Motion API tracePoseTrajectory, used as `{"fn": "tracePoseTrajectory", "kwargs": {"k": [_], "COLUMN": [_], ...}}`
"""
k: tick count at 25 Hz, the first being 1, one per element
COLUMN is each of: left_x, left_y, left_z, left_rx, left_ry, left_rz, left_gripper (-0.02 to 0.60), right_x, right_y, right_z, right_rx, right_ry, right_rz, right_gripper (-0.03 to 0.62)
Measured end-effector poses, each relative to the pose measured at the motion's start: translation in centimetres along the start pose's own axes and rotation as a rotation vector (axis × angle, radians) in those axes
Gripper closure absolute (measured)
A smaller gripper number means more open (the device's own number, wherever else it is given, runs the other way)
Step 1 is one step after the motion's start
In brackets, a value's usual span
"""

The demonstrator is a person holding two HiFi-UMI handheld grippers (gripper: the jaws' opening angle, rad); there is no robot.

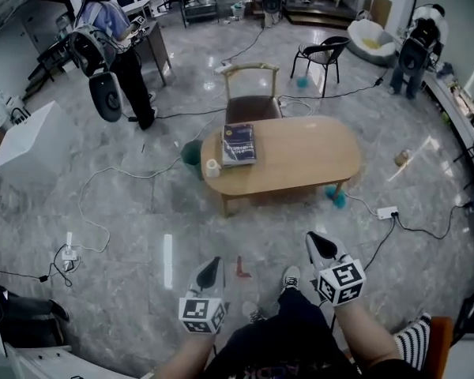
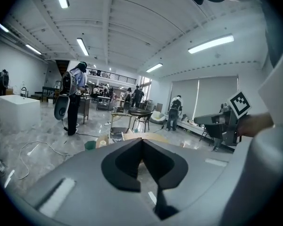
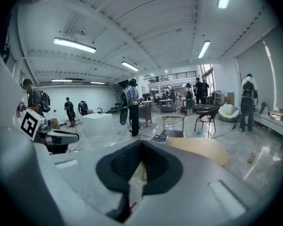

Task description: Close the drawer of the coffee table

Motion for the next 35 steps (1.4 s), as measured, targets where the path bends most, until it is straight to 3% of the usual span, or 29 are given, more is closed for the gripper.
{"fn": "tracePoseTrajectory", "kwargs": {"k": [6,13,22,29,35], "left_x": [3.3,6.3,8.6,10.3,10.5], "left_y": [-4.0,-10.3,-20.4,-27.8,-30.5], "left_z": [-0.1,0.0,1.5,4.1,5.9], "left_rx": [0.0,0.017,0.053,0.087,0.091], "left_ry": [-0.002,-0.01,-0.003,0.041,0.09], "left_rz": [0.044,0.059,0.03,0.093,0.121], "left_gripper": [0.578,0.578,0.578,0.578,0.578], "right_x": [4.2,9.8,18.4,22.3,23.9], "right_y": [2.0,3.7,0.9,-0.5,-0.1], "right_z": [0.3,1.5,4.4,7.7,9.3], "right_rx": [0.007,0.031,0.019,-0.024,-0.012], "right_ry": [0.007,0.041,0.085,0.142,0.156], "right_rz": [-0.062,-0.195,-0.33,-0.41,-0.47], "right_gripper": [0.592,0.592,0.592,0.592,0.592]}}
Point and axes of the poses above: the fingertips, and each gripper's own axes: x backward along the fingers, y to its left, z out of its underside, the point moved 3 cm from there along x, backward along the fingers, and after that the axes turned 3 degrees about -z, right-handed, at the moved point
